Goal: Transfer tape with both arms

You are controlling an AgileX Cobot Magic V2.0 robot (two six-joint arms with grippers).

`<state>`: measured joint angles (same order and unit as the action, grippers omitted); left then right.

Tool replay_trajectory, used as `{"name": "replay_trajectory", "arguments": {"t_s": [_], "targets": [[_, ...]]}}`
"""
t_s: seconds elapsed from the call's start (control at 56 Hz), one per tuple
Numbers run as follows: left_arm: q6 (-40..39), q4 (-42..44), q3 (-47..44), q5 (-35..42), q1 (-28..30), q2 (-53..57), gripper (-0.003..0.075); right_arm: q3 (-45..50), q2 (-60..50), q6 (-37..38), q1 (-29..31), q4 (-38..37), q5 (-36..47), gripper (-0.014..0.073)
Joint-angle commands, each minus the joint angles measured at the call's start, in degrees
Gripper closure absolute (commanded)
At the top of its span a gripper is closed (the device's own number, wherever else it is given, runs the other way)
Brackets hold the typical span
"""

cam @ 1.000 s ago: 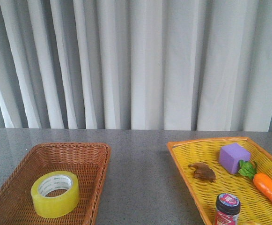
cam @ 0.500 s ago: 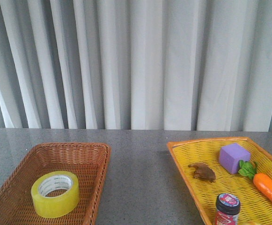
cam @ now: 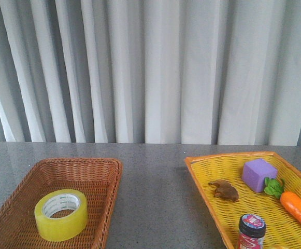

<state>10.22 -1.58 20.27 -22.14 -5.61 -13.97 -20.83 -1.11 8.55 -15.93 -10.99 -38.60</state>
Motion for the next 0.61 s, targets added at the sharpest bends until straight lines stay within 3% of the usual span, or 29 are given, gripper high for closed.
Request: {"name": "replay_trajectory", "arguments": {"t_s": [0.0,0.196,0.589], "targets": [[-0.06,-0.21,-6.3,13.63,-0.16,4.23,0.0727,-1.19,1.06,0.13,0.19,-0.78,4.27,0.0598],[-0.12,-0.16,-16.35,17.43,0.12,16.06,0.0727,-1.19,1.06,0.13,0.19,-0.79,4.27,0.0598],[-7.15,-0.28,-21.25,19.7,3.41,15.57,0.0726,-1.19,1.07,0.13,0.19,-0.81,4.32,0.0598]]}}
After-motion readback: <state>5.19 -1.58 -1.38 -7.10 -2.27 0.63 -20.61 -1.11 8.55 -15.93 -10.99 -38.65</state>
